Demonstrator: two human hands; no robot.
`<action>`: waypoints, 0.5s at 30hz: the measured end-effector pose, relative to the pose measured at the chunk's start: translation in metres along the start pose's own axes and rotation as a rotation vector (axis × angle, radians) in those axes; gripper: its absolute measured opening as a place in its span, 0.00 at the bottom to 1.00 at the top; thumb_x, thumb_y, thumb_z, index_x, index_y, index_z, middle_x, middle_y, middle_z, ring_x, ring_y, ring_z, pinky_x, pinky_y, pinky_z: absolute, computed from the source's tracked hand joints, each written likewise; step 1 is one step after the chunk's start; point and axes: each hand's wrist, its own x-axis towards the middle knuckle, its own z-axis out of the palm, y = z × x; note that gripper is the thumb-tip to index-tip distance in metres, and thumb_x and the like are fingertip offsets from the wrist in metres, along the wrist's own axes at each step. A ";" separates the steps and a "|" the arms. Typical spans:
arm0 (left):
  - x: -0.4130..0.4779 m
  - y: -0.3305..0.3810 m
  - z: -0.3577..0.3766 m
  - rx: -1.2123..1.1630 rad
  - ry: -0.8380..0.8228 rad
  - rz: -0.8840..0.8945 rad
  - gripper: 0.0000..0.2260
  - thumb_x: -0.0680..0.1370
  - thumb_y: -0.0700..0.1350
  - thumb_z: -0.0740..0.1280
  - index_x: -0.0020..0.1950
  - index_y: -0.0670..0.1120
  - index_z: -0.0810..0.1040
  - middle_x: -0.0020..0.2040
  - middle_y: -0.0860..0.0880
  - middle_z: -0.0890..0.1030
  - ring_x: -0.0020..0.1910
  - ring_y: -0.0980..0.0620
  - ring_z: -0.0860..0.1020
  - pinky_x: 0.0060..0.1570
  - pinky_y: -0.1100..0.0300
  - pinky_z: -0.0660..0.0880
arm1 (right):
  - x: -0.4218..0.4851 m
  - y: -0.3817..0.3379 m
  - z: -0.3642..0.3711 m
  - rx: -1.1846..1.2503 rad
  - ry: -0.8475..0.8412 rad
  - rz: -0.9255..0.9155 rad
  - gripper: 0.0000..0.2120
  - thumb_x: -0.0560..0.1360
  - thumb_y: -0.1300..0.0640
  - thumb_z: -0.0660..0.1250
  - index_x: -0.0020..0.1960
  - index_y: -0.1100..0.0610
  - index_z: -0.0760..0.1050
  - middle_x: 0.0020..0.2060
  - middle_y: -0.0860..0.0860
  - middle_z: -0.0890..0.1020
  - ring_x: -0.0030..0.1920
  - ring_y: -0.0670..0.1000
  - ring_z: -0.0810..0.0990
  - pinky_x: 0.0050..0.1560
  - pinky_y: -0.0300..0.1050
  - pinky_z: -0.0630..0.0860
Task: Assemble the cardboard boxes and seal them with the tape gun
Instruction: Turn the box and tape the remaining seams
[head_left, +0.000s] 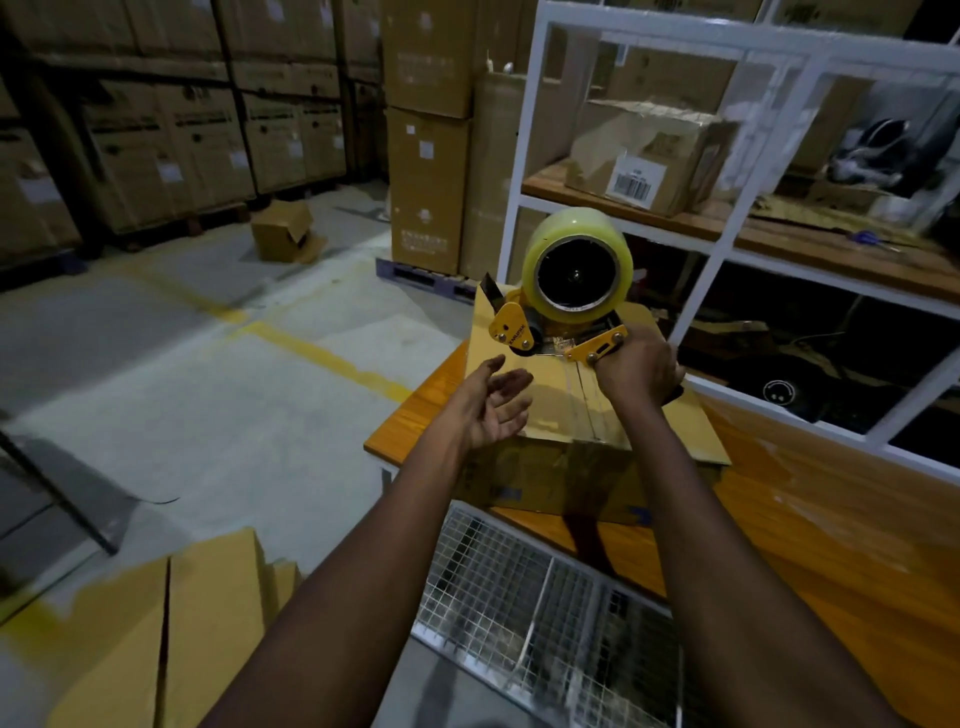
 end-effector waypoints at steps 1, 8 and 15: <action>0.000 0.000 0.000 -0.024 0.009 0.009 0.13 0.79 0.55 0.66 0.50 0.45 0.79 0.41 0.51 0.85 0.38 0.51 0.80 0.34 0.60 0.78 | -0.001 -0.001 0.001 0.016 0.002 0.003 0.07 0.76 0.50 0.68 0.47 0.52 0.81 0.50 0.56 0.81 0.57 0.62 0.74 0.55 0.54 0.66; -0.007 0.000 0.002 -0.076 0.105 0.036 0.08 0.82 0.44 0.63 0.47 0.42 0.79 0.34 0.47 0.80 0.35 0.53 0.76 0.33 0.60 0.76 | -0.009 -0.002 0.007 0.030 -0.024 -0.007 0.08 0.76 0.49 0.68 0.49 0.52 0.82 0.51 0.56 0.81 0.58 0.62 0.73 0.54 0.54 0.66; -0.010 0.001 -0.009 -0.108 0.176 0.095 0.10 0.81 0.45 0.66 0.41 0.43 0.78 0.31 0.50 0.76 0.30 0.54 0.72 0.33 0.59 0.75 | -0.017 0.002 0.012 0.030 -0.067 -0.026 0.04 0.75 0.51 0.69 0.44 0.51 0.80 0.50 0.55 0.82 0.56 0.62 0.74 0.55 0.55 0.67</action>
